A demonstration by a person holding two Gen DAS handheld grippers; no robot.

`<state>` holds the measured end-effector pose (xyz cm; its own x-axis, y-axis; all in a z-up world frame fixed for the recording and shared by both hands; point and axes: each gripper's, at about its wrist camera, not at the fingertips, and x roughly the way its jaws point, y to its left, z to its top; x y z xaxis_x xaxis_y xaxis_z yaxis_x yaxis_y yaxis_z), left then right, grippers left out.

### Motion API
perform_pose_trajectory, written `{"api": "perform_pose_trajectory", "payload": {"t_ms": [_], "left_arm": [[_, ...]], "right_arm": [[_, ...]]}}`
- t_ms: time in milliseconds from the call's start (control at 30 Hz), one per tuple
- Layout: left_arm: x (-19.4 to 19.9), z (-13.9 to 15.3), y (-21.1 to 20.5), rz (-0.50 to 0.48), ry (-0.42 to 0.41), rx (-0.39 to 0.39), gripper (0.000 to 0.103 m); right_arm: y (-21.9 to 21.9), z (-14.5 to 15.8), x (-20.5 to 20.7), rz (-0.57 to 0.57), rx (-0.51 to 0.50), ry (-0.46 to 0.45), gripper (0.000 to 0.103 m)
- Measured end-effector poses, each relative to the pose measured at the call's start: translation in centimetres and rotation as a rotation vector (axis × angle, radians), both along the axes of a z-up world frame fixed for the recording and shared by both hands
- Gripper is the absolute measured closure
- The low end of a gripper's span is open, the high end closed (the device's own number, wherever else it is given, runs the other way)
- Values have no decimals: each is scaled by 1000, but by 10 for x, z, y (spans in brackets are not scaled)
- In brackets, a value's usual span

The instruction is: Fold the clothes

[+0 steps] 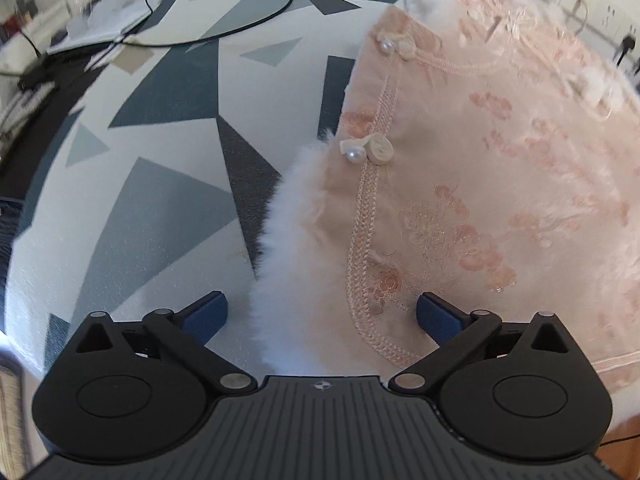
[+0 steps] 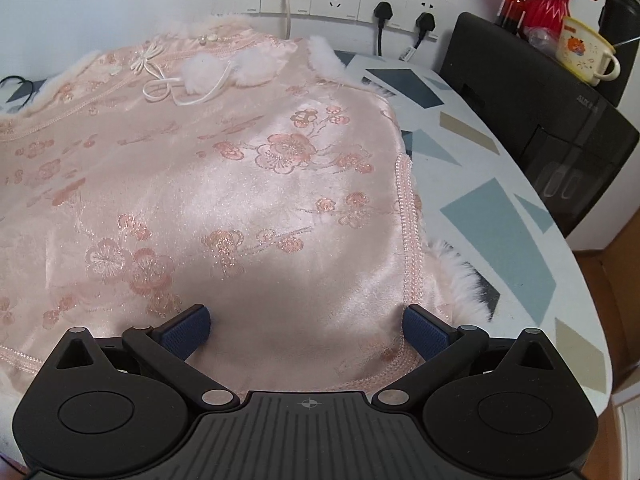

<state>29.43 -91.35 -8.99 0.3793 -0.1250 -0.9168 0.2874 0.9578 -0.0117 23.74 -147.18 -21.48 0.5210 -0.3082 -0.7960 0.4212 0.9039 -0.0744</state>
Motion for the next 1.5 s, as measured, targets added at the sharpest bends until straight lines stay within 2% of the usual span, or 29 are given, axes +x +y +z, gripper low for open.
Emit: {"api": "perform_pose_trajectory", "payload": {"t_ms": [133,400,700,800,867,933,967,1067,1133,1167,1233,1333,1500], "left_arm": [[3,2,-3,22,6,1,0],[5,3,0,-55,51,13,0],[4,3,-2,-43,49,14,0],[5,5,-10,-86,92,1,1],[-1,9,-17,-158,118,-38,5],[-6,14,-19,-193,143,-84,23],[-5,16,-17,-185,160,-111,27],[12,17,1,-87,237,-221,43],[25,14,19,-5,310,-314,69],[30,12,28,30,343,-354,74],[36,8,40,78,393,-415,75],[33,0,48,77,442,-497,75],[32,-28,61,79,567,-724,75]], "right_arm": [[-1,0,-1,3,10,-5,1],[-3,0,-2,28,28,-1,1],[0,0,-4,20,31,-8,1],[1,0,-6,27,33,-9,1],[2,0,-7,30,33,-10,1],[2,0,-7,27,34,-10,1],[2,0,-7,25,35,-10,1],[3,0,-7,19,38,-12,1],[3,0,-7,14,39,-14,1],[4,0,-7,11,40,-14,1],[4,0,-6,6,42,-15,1],[4,0,-4,-3,47,-15,1],[1,0,0,-16,61,-15,1]]}}
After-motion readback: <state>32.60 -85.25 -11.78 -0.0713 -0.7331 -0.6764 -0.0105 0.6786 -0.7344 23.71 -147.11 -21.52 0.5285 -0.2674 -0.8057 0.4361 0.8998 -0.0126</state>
